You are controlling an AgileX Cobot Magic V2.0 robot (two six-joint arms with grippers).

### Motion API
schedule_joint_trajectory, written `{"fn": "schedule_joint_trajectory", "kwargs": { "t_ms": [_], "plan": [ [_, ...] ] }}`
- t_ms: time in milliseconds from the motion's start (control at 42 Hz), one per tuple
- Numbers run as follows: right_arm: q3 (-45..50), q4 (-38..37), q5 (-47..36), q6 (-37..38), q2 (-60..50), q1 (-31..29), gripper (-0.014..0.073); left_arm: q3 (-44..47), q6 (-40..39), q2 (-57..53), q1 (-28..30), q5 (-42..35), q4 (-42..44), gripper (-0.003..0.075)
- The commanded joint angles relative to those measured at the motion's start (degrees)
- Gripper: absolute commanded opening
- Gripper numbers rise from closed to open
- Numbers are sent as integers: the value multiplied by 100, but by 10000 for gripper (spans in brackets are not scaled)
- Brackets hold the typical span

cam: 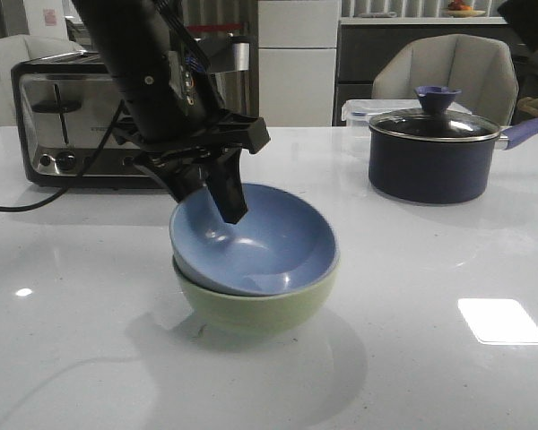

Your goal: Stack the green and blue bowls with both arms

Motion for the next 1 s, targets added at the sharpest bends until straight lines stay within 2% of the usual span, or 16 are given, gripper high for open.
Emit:
{"fn": "schedule_joint_trajectory", "kwargs": {
  "t_ms": [0, 214, 381, 857, 976],
  "plan": [
    [-160, -6, -342, -69, -28, -7, 500, -256, -5, -390, -40, 17, -102, 435],
    [-160, -6, -342, -69, -28, -7, 500, -191, -5, -1223, -40, 85, -47, 435],
    [-160, -6, -342, -69, -28, -7, 500, 286, -5, -2160, -40, 47, -20, 435],
    [-160, -11, -366, -69, -27, -7, 500, 2909, -27, -5389, -40, -430, 1048, 435],
    [-160, -124, -318, 11, -27, -44, 500, 3438, -396, -6082, -40, -601, 1428, 435]
  ]
}}
